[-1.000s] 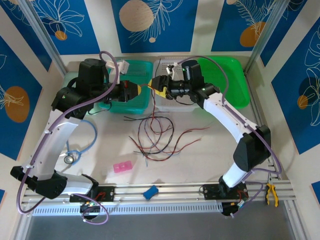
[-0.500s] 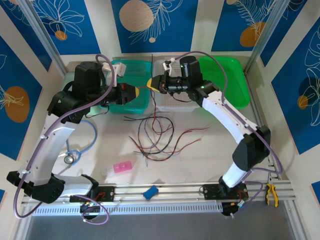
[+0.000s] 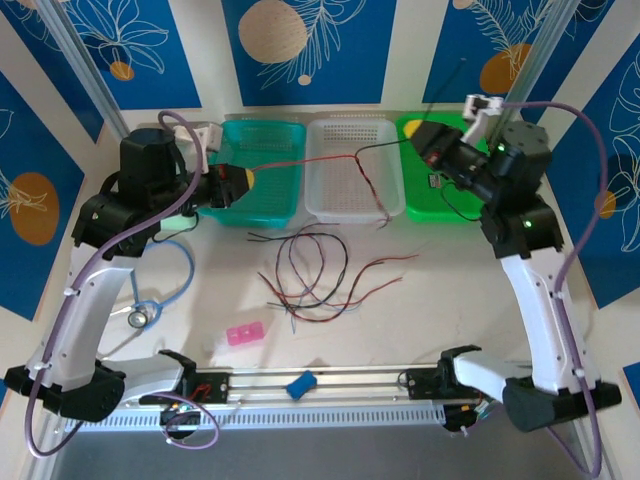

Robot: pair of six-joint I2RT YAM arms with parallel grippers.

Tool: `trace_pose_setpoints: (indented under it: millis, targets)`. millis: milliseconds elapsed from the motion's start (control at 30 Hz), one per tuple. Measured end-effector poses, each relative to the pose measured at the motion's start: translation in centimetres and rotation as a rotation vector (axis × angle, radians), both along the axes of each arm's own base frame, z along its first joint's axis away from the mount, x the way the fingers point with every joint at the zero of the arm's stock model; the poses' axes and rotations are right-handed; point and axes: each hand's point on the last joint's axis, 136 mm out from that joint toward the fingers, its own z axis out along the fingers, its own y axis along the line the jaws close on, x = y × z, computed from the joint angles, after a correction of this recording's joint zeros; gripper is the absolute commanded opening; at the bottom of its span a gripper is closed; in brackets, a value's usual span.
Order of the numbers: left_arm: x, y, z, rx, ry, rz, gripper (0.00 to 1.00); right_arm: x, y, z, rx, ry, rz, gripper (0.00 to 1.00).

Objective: Untangle the cables

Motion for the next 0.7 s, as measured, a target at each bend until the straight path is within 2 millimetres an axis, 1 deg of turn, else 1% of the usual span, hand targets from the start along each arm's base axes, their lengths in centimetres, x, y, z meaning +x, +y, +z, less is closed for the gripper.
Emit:
trace_pose_setpoints:
  millis: [100,167,267,333,400,467,533,600,700]
  targets:
    - [0.7,1.3,-0.8,0.006,0.022,0.041,0.00,-0.4,-3.3,0.1,-0.001,0.005,-0.096,0.00]
    - [1.3,2.4,-1.1,0.013,0.030,0.075,0.00,-0.5,-5.1,0.0,-0.001,0.013,-0.150,0.00]
    - [2.1,4.5,-1.4,0.024,0.037,0.136,0.00,-0.6,-7.1,-0.2,-0.006,0.027,-0.211,0.00]
    - [2.8,6.3,-1.9,0.025,0.058,0.193,0.00,-0.7,-8.7,-0.3,-0.012,0.036,-0.259,0.00]
    - [3.2,7.9,-2.4,0.026,0.075,0.241,0.00,-0.9,-10.3,0.1,-0.015,0.032,-0.308,0.00]
    - [3.5,9.6,-2.9,0.026,0.093,0.293,0.00,-1.2,-11.9,0.9,-0.022,0.015,-0.364,0.00]
    - [3.6,11.2,-3.3,0.024,0.106,0.346,0.00,-1.7,-12.8,2.0,-0.034,-0.015,-0.404,0.00]
    - [3.4,12.5,-3.5,0.018,0.109,0.390,0.00,-2.1,-13.3,2.7,-0.037,-0.036,-0.427,0.00]
    - [2.8,14.2,-3.4,0.000,0.099,0.456,0.00,-2.6,-14.1,3.1,-0.039,-0.052,-0.461,0.00]
